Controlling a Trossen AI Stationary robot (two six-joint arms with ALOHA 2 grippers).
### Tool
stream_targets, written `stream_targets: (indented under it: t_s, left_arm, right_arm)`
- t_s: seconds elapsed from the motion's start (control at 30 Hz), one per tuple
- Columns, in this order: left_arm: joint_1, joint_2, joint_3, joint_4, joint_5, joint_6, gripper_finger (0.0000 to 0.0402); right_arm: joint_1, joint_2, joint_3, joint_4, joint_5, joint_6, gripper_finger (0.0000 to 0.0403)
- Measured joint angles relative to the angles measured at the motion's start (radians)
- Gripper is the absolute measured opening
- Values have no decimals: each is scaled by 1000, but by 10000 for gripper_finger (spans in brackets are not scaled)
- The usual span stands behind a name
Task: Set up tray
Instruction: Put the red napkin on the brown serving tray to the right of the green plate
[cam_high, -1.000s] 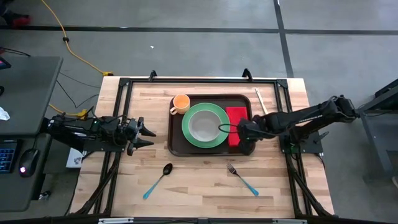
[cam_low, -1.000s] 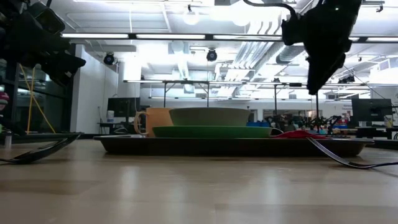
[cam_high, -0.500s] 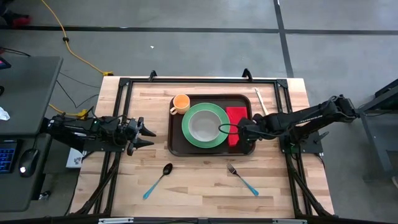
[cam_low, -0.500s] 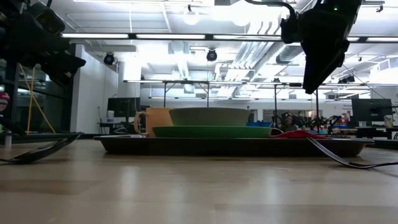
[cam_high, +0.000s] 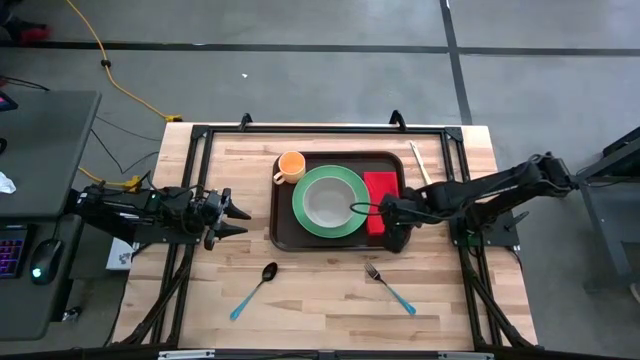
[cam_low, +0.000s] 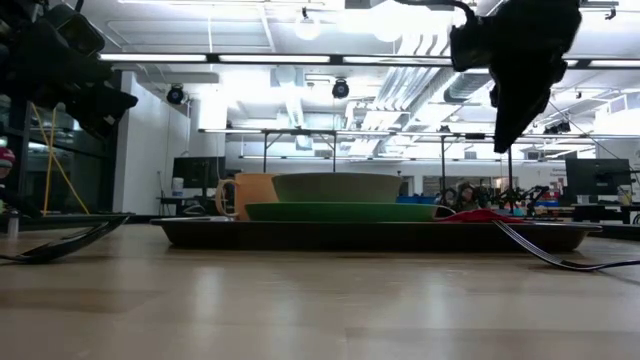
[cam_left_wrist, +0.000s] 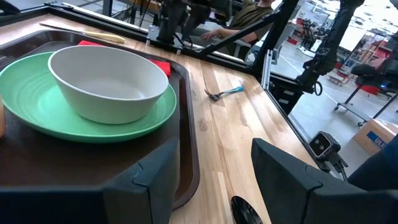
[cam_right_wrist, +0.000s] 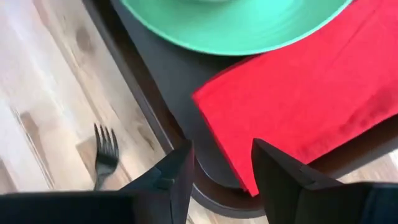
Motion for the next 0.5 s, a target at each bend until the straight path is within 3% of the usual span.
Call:
stream_targets:
  t_s: [0.5]
  left_arm:
    - [0,0,1,-13,0,-5,230]
  right_arm:
    - [-14,225,0,101,-21,-174,140]
